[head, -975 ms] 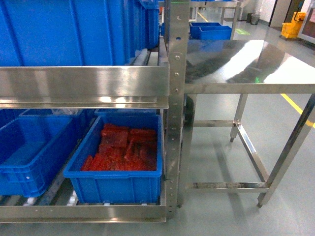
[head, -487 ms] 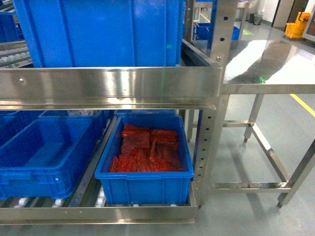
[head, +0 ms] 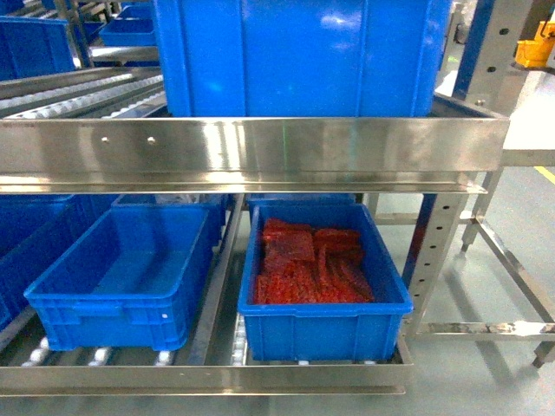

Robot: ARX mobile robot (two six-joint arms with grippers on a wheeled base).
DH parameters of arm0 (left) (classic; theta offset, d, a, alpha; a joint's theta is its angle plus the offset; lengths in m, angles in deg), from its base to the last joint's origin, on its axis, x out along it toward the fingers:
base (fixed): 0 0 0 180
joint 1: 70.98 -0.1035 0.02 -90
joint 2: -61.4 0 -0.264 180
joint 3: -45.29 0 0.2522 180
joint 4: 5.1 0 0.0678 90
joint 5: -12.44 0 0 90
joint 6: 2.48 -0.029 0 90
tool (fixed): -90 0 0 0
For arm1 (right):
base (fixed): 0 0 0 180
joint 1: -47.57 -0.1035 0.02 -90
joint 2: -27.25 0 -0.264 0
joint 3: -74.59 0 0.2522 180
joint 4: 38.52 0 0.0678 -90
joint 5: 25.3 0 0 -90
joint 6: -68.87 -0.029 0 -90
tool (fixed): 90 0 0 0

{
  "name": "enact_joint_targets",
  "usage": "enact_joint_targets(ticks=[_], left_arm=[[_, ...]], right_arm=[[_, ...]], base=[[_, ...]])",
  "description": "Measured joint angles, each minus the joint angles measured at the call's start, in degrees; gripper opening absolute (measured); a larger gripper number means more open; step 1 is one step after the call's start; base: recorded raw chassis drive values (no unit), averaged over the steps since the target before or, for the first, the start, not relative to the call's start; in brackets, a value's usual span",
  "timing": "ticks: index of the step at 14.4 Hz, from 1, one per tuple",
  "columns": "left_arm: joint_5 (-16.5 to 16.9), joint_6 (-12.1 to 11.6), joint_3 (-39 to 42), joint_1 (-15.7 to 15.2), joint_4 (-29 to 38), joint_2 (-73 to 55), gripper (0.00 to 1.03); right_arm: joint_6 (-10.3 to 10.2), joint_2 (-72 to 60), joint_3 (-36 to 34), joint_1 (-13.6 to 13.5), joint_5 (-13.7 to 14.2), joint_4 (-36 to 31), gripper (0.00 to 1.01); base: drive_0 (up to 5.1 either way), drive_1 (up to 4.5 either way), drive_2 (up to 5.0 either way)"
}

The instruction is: Sort blue parts and orange caps into right shelf containers

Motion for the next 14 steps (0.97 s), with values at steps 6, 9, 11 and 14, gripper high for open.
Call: enact_joint_targets(ticks=[6, 9, 11, 14], left_arm=[[0.00, 0.00, 0.00, 0.00, -0.02, 0.00, 0.43], [-0.04, 0.00, 0.00, 0.00, 0.04, 0.00, 0.43], [0.04, 0.00, 0.00, 0.00, 0.11, 0.00, 0.43], [-0.02, 0.00, 0.00, 0.00, 0.02, 0.00, 0.43]], right_arm=[[0.00, 0.00, -0.02, 0.00, -0.02, -0.04, 0.44], [0.00, 0.00, 0.00, 0.00, -0.02, -0.20, 0.44], [0.00, 0.00, -0.02, 0.00, -0.02, -0.09, 0.44], [0.00, 0.00, -0.02, 0.00, 0.00, -0.20, 0.44]], base=[[-5.0, 2.42, 2.4], [-5.0, 2.42, 2.4], [-5.0, 2.42, 2.4], [-5.0, 2.42, 2.4]])
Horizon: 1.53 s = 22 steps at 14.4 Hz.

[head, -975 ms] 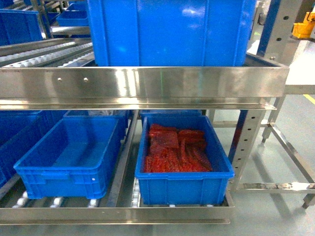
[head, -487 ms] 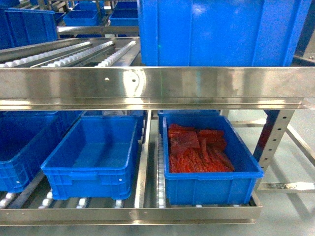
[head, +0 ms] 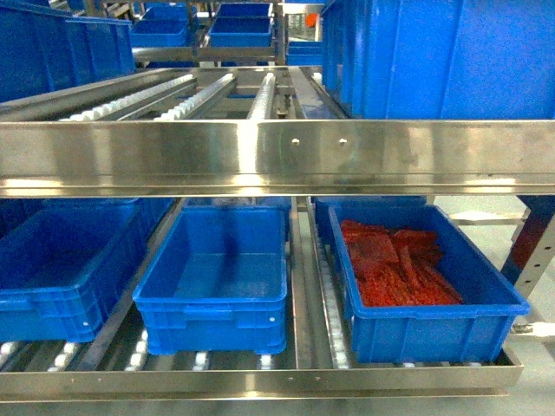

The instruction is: Sort blue parts and orange caps into right shelf containers

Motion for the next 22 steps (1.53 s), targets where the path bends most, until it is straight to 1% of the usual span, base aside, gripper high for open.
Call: enact_joint_targets(ticks=[21, 22], left_arm=[[-0.02, 0.00, 0.00, 0.00, -0.07, 0.00, 0.43], [-0.26, 0.00, 0.00, 0.00, 0.07, 0.00, 0.43]], right_arm=[[0.00, 0.00, 0.00, 0.00, 0.00, 0.17, 0.44], [0.00, 0.00, 0.00, 0.00, -0.20, 0.15, 0.44]], base=[[-4.9, 2.53, 2.5], [0.0, 0.00, 0.0]])
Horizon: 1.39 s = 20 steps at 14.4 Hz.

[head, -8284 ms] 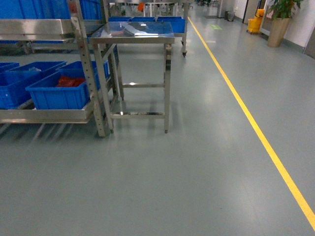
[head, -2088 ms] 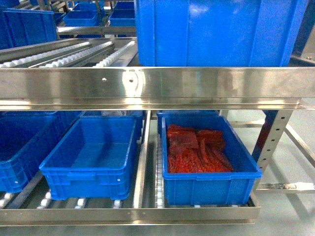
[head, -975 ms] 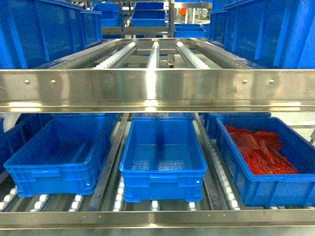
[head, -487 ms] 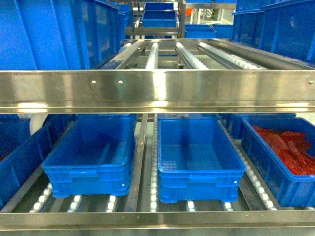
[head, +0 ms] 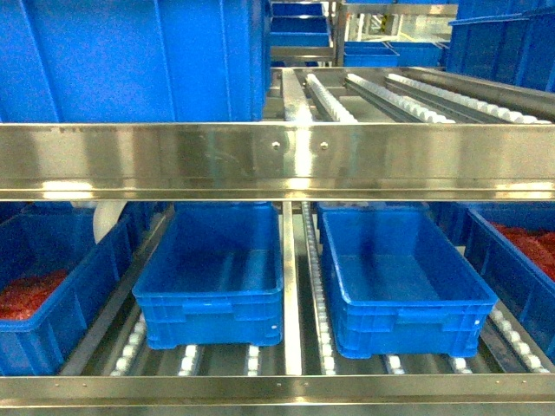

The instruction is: Sort blue parts and orange caps into right shelf containers

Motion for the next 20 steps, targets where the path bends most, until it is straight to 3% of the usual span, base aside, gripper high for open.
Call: enact_joint_targets(ticks=[20], left_arm=[[0.26, 0.00, 0.00, 0.00, -0.09, 0.00, 0.43]], right_arm=[[-0.02, 0.00, 0.00, 0.00, 0.20, -0.04, 0.44]], base=[[0.0, 0.00, 0.0]])
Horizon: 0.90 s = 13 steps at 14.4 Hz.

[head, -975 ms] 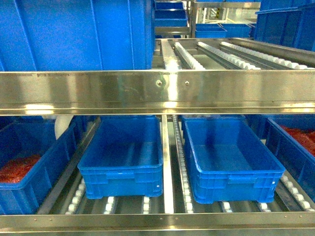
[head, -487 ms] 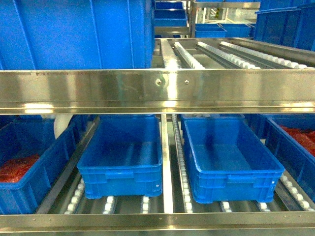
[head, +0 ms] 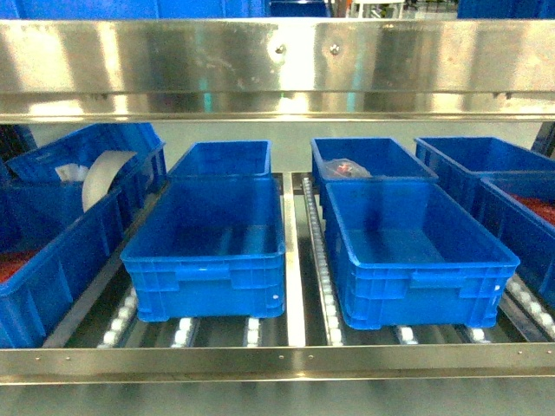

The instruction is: Sort blue parts and orange caps into right shelf containers

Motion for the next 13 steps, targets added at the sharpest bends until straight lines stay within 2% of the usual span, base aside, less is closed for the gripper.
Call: enact_joint_targets(ticks=[13], left_arm=[[0.07, -0.04, 0.00, 0.00, 0.00, 0.00, 0.43]], right_arm=[[-0.02, 0.00, 0.00, 0.00, -0.02, 0.07, 0.44]], base=[[0.0, 0.00, 0.0]])
